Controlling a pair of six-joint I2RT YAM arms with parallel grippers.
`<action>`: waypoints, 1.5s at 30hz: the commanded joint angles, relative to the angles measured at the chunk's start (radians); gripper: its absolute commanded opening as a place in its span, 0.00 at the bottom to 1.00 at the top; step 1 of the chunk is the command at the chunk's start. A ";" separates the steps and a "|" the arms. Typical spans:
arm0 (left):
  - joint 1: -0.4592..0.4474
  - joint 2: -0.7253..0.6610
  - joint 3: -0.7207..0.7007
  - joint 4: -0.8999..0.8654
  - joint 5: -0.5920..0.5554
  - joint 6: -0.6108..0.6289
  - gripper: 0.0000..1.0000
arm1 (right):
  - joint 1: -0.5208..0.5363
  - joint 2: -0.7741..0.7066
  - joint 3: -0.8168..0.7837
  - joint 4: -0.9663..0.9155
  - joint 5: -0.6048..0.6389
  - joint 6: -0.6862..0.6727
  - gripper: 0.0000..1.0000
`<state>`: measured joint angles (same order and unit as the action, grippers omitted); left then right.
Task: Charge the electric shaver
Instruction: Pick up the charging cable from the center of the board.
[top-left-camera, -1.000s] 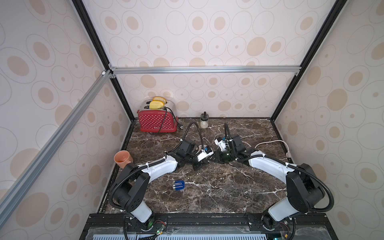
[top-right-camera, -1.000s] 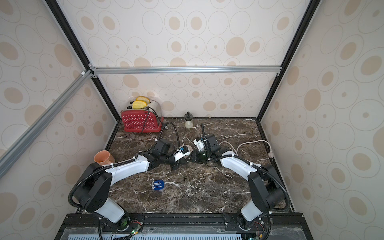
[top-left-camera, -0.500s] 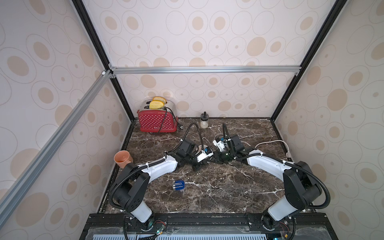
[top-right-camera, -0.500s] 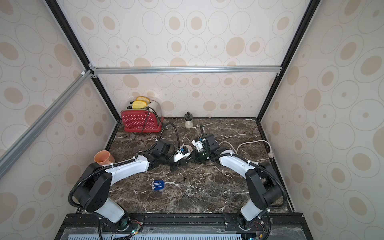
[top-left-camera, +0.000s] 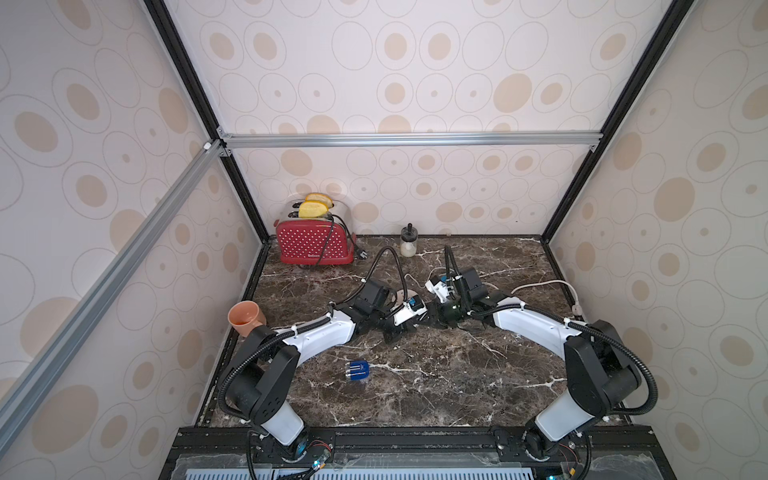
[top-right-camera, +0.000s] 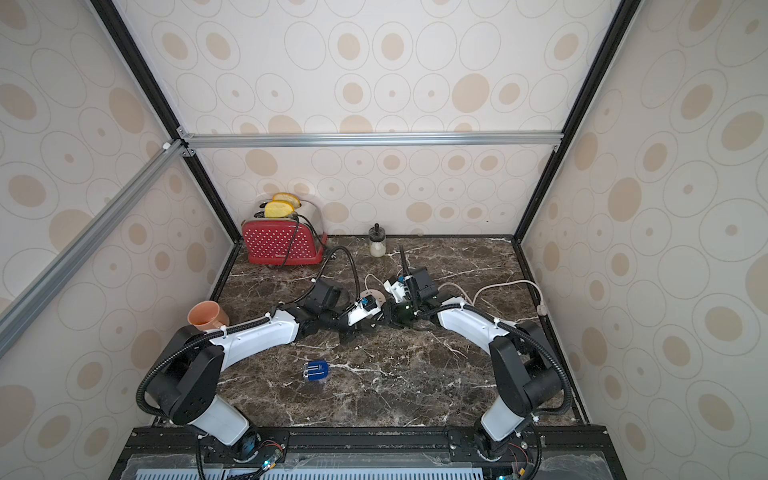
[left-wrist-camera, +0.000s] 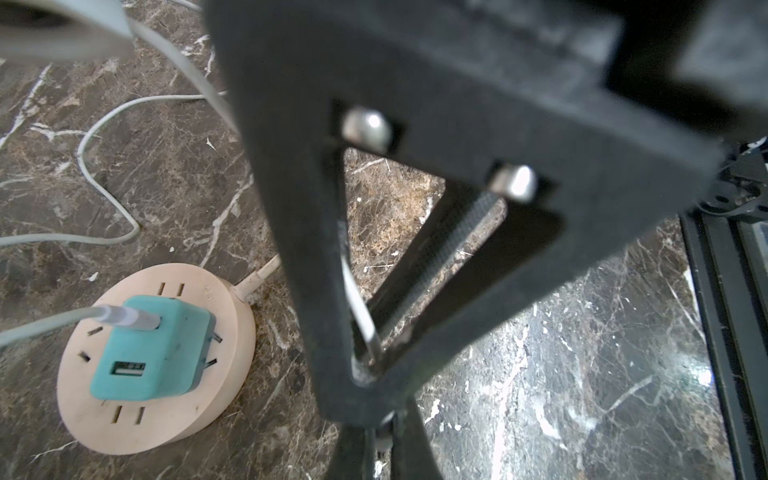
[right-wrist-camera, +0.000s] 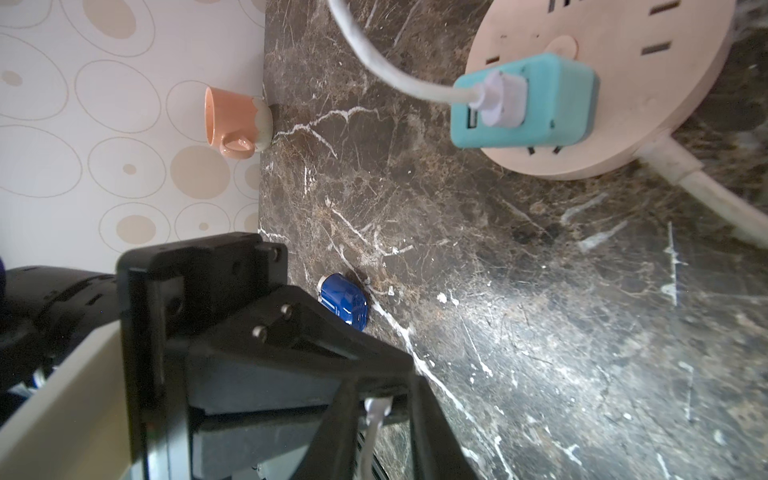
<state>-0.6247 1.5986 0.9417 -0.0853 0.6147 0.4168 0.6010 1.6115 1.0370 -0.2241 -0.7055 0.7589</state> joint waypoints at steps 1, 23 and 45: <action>-0.006 -0.026 0.042 -0.010 0.002 0.039 0.00 | -0.013 0.000 0.034 -0.046 -0.033 -0.039 0.21; -0.006 -0.016 0.052 -0.007 0.014 0.037 0.00 | -0.011 0.047 0.062 -0.074 -0.086 -0.066 0.17; 0.038 -0.198 0.000 -0.162 -0.110 0.068 0.47 | -0.067 -0.055 -0.057 0.079 -0.108 -0.019 0.00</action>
<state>-0.6064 1.4654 0.9531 -0.1642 0.5362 0.4515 0.5442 1.5974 0.9943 -0.1951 -0.7876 0.7364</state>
